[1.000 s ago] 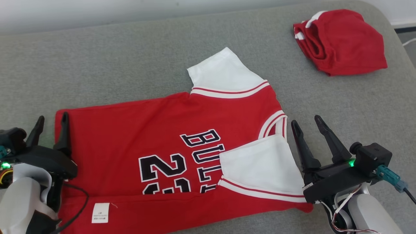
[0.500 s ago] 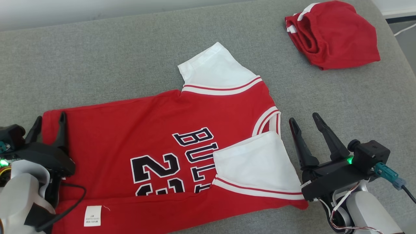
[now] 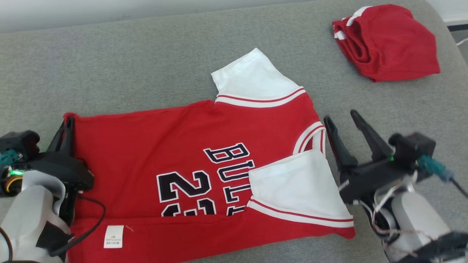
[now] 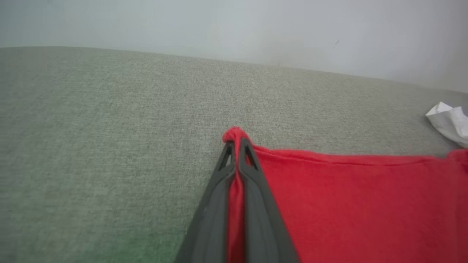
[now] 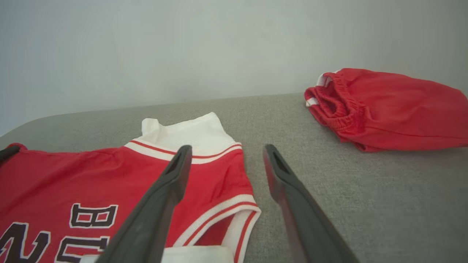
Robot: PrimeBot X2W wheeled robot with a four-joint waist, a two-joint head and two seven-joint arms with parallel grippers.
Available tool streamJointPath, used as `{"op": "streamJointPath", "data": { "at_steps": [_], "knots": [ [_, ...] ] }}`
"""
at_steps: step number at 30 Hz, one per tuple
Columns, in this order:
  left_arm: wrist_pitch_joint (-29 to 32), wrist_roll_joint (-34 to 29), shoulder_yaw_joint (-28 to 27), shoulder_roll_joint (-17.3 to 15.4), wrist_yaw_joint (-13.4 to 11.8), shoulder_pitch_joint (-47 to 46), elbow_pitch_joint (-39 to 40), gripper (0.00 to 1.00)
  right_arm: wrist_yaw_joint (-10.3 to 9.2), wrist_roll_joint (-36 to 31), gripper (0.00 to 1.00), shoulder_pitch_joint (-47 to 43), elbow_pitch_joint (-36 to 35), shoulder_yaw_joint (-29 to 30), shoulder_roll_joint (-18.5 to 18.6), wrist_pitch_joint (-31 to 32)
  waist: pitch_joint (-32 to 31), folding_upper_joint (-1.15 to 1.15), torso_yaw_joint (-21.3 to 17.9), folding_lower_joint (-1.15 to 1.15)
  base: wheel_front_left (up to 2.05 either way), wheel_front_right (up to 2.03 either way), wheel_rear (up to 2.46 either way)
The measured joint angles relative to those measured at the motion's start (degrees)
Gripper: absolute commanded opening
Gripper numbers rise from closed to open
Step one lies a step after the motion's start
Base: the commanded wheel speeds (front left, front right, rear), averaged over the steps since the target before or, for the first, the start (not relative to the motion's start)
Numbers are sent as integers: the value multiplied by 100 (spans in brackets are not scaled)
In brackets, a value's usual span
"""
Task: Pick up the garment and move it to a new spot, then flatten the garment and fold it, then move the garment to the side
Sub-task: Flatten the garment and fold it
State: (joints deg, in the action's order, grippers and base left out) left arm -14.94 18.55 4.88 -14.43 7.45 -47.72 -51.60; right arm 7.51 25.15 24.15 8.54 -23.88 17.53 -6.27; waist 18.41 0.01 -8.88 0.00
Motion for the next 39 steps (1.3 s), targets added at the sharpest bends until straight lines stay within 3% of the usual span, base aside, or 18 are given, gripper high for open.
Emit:
{"op": "streamJointPath", "data": {
  "at_steps": [7, 12, 20, 29, 39],
  "knots": [
    [0, -97, 169, 83, 1, 21, 687, 0, 0, 312, 100, 1438, 967, -261, -66, 653, 147, 0, 214, 1, 0, 0, 0],
    [0, -144, 280, 136, 1, 80, 1049, 0, 0, 348, 100, 2385, 2142, -298, -247, 1254, 264, 0, 405, 0, 0, 0, 0],
    [0, -204, 471, 292, 1, 69, 1522, 0, 0, 256, 100, 3816, 3968, -259, -658, 1578, 522, 0, 683, 0, 0, 0, 0],
    [-1, -203, 649, 401, 1, 29, 1898, 0, 0, 148, 100, 4787, 5238, -151, -732, 1382, 870, 0, 960, 1, 0, 0, 0],
    [-24, -202, 755, 459, 3, -37, 2189, 0, 0, -174, 100, 5448, 6174, -191, -809, 1127, 1197, 0, 1226, 0, 0, 0, 0]
  ]
}}
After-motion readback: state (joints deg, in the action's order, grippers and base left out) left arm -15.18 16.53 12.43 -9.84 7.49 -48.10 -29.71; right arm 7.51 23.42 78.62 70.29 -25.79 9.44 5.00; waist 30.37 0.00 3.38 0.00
